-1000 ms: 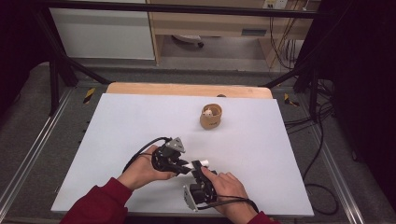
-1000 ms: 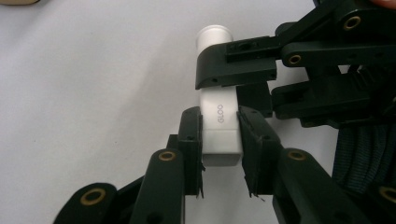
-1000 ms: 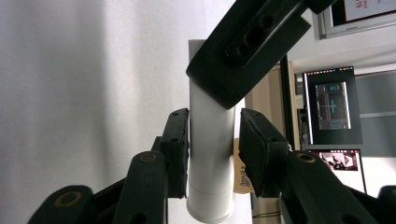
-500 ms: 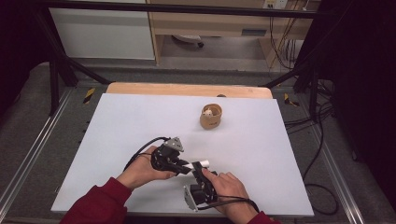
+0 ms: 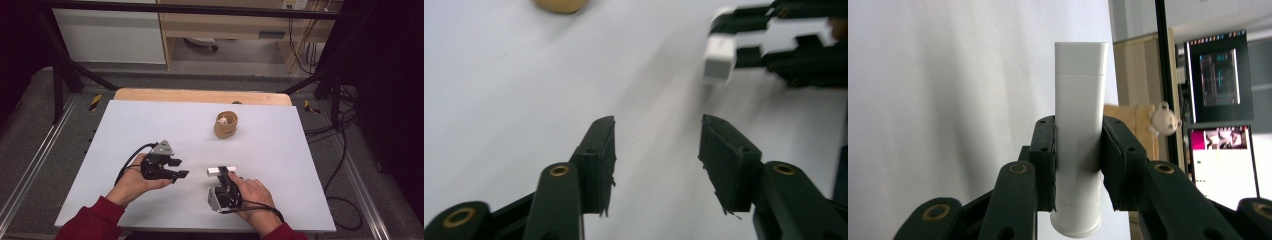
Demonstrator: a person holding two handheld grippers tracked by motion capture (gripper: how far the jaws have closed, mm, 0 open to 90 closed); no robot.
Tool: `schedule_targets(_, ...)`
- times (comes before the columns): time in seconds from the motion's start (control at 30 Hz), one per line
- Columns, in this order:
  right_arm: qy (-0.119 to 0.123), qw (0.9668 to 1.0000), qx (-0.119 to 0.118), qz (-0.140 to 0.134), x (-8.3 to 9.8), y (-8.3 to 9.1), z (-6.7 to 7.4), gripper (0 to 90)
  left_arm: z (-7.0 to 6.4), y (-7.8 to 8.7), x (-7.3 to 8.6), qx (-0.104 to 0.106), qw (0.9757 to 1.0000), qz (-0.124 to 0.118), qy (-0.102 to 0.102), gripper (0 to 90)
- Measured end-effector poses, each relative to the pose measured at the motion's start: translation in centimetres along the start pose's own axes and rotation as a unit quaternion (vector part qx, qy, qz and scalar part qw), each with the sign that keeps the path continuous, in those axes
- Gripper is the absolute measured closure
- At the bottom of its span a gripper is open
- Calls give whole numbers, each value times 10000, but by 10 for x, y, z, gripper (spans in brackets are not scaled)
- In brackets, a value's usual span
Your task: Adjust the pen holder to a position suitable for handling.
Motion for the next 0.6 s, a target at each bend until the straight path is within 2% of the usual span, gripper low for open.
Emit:
schedule_targets(0.07, -160, 9998, -34, 80, 7, -3, -2, 692, 4, 2, 7, -123, 9999, -57, 89, 435)
schedule_targets(0.13, -284, 9994, -56, 167, 15, -6, -4, 692, 6, 4, 14, -113, 9997, -140, 178, 417)
schedule_targets(0.33, -598, 9976, -118, 319, 30, -13, -9, 693, 8, 9, 27, -328, 9987, -311, 247, 331)
schedule_targets(0.43, -641, 9972, -156, 362, 34, -15, -10, 692, 9, 10, 28, -425, 9970, -563, 314, 294)
schedule_targets(0.53, -803, 9959, -232, 339, 35, -17, -9, 692, 13, 12, 28, -726, 9937, -808, 275, 271)
schedule_targets(0.6, -875, 9952, -245, 360, 35, -17, -9, 692, 16, 13, 29, -903, 9916, -883, 284, 247)
Point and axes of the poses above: each handheld gripper's, and its own axes: y roughly backward along the jaws, x roughly out of its underside, z roughly to its left, the point moved 9 cm from there along -y, roughly forward along the jaws, and after that the axes turned 4 degrees about z, right-handed, at the moved point
